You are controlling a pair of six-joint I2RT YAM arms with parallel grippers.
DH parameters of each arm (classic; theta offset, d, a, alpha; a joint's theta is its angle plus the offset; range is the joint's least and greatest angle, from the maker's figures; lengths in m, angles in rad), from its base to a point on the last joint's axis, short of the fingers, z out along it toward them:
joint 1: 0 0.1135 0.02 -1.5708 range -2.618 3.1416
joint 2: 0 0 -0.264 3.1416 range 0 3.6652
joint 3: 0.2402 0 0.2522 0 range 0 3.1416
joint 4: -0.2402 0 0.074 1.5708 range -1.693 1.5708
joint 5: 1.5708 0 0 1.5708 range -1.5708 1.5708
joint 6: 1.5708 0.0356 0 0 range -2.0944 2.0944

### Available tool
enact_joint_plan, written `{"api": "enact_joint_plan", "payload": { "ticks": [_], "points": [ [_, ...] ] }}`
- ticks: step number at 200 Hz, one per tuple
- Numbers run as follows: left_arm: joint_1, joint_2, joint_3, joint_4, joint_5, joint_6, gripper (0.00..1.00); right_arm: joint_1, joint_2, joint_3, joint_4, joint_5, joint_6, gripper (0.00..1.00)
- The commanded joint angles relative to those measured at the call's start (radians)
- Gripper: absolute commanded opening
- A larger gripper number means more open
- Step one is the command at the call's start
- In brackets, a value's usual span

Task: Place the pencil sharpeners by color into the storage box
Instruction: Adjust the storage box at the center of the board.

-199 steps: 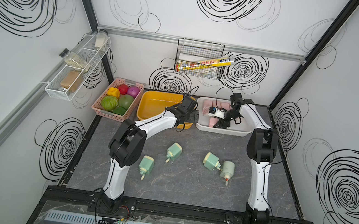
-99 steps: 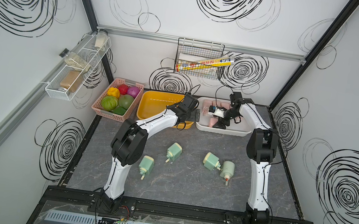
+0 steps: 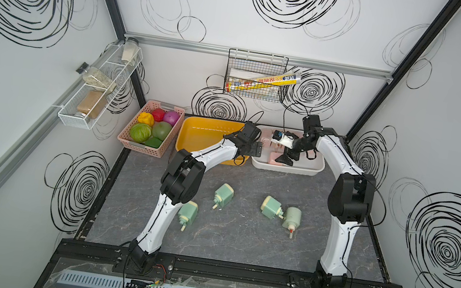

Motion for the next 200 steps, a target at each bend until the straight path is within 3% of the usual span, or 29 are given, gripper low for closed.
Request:
{"api": "enact_joint_plan", "payload": {
  "ticks": [1,33,80,128,200],
  "points": [
    [-0.004,0.037,0.064,-0.019,-0.044,0.042,1.00,0.002,-0.123,-0.107,0.195,-0.012,0.172,1.00],
    [-0.007,0.069,0.110,-0.052,-0.061,0.056,0.92,0.015,-0.315,-0.343,0.467,0.001,0.473,1.00],
    [-0.021,0.091,0.122,-0.052,-0.043,0.070,0.74,0.061,-0.501,-0.542,0.660,0.245,0.912,1.00],
    [-0.033,0.110,0.159,-0.077,-0.035,0.058,0.59,0.070,-0.744,-0.821,0.861,0.319,1.209,1.00],
    [-0.056,0.125,0.180,-0.101,-0.046,0.023,0.47,0.071,-0.894,-0.899,0.821,0.419,1.237,1.00]
  ]
}}
